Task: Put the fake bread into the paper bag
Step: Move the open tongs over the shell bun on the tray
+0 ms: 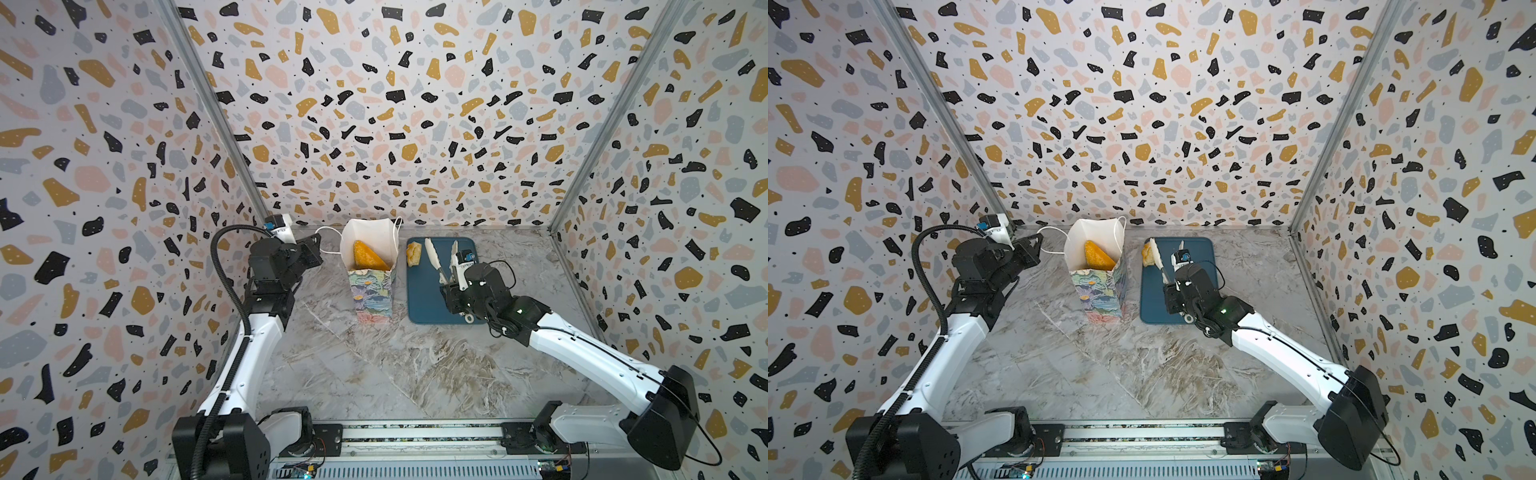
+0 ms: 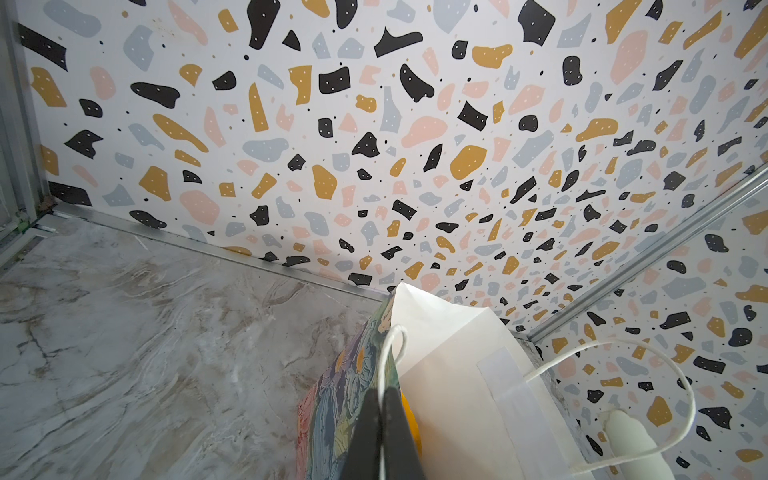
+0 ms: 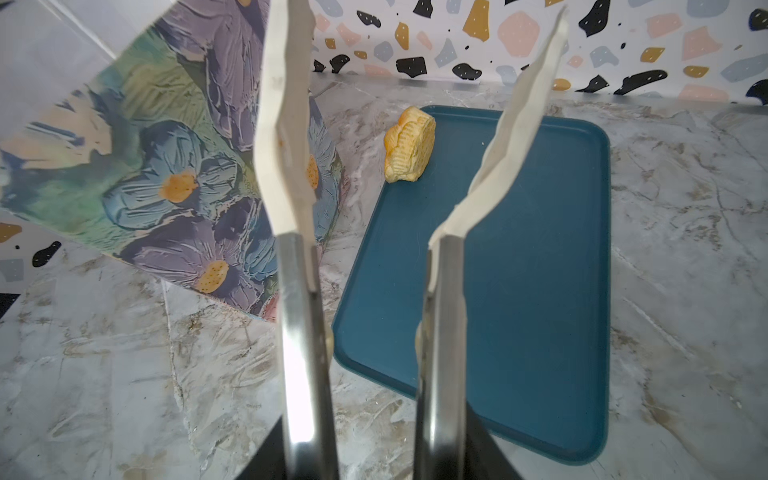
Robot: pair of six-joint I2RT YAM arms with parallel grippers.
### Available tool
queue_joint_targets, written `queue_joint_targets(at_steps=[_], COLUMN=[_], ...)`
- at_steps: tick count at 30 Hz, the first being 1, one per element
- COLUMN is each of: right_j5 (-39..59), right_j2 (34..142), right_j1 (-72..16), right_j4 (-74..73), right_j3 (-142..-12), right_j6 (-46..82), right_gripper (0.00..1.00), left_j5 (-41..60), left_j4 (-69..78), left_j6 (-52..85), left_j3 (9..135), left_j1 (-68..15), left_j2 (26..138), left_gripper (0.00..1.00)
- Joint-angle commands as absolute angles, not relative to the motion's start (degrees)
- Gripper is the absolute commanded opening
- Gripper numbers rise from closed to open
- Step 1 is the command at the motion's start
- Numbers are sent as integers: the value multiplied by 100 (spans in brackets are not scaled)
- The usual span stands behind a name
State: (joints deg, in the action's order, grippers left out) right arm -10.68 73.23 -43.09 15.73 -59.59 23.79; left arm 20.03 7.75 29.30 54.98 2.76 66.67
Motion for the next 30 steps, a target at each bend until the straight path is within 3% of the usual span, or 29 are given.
queue_joint_targets(at_steps=[1,30], right_j5=[-921,-231], right_j2=[7436,9934], right_j1=[-4255,-3849], right_j4=[1254,1148], right_j3=[-5933,-7177], right_j6=[2413,2110], right_gripper=[46,45], left_j5=[1981,1995], left_j4=[974,951], left_j6=[2839,2842], left_j3=[5476,5484], left_j1=[246,246], left_j2=[6651,6637], left_gripper=[0,0])
